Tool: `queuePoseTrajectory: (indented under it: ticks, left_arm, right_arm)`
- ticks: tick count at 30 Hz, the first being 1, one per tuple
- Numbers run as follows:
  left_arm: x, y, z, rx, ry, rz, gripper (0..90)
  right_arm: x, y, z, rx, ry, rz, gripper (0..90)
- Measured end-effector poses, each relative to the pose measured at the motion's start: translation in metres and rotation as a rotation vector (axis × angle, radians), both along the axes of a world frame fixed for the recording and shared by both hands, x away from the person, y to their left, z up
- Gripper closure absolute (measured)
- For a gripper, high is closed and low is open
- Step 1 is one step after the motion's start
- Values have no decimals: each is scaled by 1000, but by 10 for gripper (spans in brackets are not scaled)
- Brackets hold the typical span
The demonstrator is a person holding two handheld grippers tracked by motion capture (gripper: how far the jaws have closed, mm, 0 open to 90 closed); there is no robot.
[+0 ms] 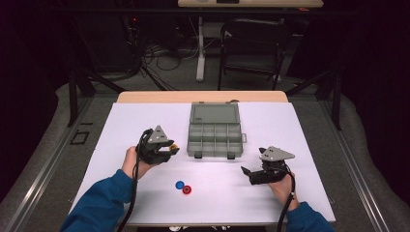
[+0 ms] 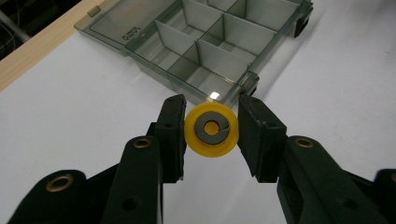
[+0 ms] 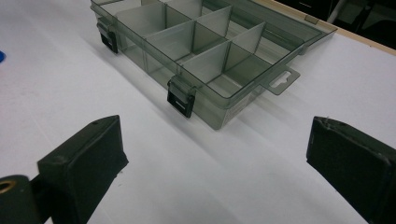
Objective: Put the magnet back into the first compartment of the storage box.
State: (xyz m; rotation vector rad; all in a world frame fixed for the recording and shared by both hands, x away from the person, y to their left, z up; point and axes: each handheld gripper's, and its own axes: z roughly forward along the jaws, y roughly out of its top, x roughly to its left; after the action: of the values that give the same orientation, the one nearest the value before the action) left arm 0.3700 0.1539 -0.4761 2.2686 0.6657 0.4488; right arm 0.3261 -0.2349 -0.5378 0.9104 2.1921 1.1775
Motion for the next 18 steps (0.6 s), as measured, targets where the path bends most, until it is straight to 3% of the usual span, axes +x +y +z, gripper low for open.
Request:
queuePoseTrajectory:
  ticks: [18]
  left_arm:
    - [34,-20,21,4,-27,14,629]
  right_arm:
    - [0,1,0,1,-2,7,34]
